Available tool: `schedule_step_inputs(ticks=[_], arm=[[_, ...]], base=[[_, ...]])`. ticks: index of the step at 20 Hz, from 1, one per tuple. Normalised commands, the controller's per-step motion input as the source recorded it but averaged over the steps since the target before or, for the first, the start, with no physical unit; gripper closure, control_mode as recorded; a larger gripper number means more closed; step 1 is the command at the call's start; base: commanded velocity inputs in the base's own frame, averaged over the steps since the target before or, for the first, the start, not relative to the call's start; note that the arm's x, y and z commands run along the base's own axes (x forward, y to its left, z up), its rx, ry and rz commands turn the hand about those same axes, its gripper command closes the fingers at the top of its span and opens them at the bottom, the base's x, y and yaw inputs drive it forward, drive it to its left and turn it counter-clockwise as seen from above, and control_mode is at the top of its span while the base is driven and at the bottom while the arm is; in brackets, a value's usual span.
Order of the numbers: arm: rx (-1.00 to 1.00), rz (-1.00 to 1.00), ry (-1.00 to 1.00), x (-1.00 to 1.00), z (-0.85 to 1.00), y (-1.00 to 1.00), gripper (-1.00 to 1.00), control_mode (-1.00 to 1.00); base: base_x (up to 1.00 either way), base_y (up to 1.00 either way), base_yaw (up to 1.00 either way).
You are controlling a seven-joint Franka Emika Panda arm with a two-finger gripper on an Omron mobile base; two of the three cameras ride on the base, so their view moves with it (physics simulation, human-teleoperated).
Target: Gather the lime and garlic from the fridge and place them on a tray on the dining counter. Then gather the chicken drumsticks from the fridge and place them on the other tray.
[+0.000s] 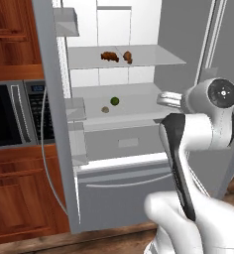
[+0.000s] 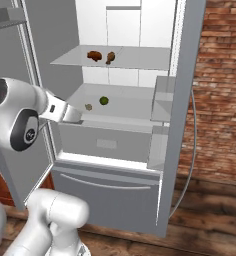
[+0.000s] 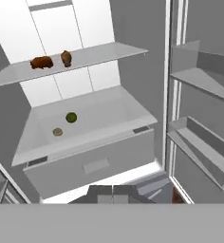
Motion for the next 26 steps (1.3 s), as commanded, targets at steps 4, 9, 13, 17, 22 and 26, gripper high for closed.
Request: schedule_step_inputs(ticks=[4, 9, 13, 17, 22, 26], arm=[[-0.26, -0.05, 0.24, 0.16, -0.05, -0.08, -1.0, -1.0], [0.04, 0.13, 0.21, 0.2, -0.13, 0.02, -1.0, -1.0], [0.1, 0.11, -0.01, 0.01, 0.0, 0.0, -1.0, -1.0], [0.04, 0.14, -0.06, -0.01, -0.09, 0.0, -1.0, -1.0], [-0.09, 0.12, -0.12, -0.13, -0.03, 0.03, -1.0, -1.0], [-0.03, 0.15, -0.11, -0.38, 0.0, 0.0, -1.0, -1.0]], base=[[0.0, 0.0, 0.0], [0.0, 0.0, 0.0], [0.0, 0.0, 0.0], [0.0, 0.0, 0.0], [0.0, 0.0, 0.0], [0.0, 0.0, 0.0]])
